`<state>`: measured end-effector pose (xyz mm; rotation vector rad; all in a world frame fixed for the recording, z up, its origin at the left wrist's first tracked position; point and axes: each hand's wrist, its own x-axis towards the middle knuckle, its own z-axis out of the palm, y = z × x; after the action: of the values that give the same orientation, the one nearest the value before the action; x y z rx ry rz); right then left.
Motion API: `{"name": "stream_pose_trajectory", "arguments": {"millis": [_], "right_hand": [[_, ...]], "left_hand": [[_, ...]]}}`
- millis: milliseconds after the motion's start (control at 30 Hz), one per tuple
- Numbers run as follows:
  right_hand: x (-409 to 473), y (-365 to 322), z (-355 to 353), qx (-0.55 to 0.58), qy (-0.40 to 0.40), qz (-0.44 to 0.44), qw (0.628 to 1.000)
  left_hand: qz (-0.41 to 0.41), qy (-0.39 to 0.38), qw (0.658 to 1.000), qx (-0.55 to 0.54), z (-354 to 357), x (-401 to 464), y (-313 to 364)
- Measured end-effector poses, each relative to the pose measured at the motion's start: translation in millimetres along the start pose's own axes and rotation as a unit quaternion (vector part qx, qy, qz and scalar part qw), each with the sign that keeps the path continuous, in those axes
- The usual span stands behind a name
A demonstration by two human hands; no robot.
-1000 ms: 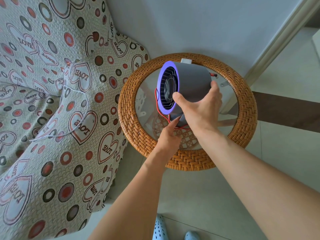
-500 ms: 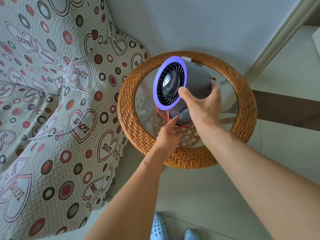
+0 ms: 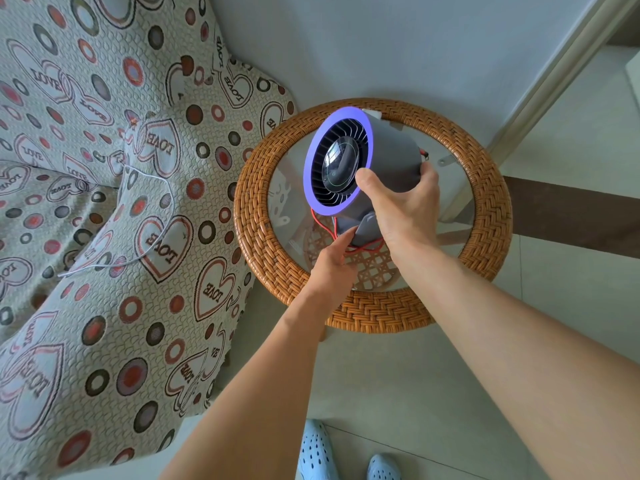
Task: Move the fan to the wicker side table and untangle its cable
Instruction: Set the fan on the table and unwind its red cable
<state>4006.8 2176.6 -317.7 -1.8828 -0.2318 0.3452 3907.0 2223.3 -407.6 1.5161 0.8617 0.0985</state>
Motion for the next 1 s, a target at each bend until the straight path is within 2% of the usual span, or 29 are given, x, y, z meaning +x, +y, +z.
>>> {"name": "stream_pose_trajectory", "arguments": {"millis": [400,533,600,667,800,1000], "right_hand": [[-1.6,-0.1,-4.1,0.012,-0.026,-0.003,1.000],[-1.4,8.6,-12.9,0.037,-0.063,0.067,0.995],[0.6,15.3,-16.1,0.056,-0.047,0.092,0.993],[1.4,18.4,-20.7,0.041,-0.022,0.088,0.995],[1.6,26.6,-27.8,-0.019,-0.040,0.112,0.993],[4.3,34.9,-30.3,-0.023,-0.043,0.124,0.991]], "left_hand": [[-0.016,-0.004,0.999,0.030,-2.7,-2.5,7.4],[-0.013,0.000,0.999,0.035,-3.8,-4.3,12.4],[-0.019,0.006,0.999,0.032,-2.3,-6.4,15.8],[-0.025,0.017,0.999,0.011,1.0,-8.4,19.6],[-0.033,0.048,0.998,-0.024,6.8,-11.0,27.2],[-0.024,0.113,0.992,-0.057,16.8,-18.3,46.6]]}}
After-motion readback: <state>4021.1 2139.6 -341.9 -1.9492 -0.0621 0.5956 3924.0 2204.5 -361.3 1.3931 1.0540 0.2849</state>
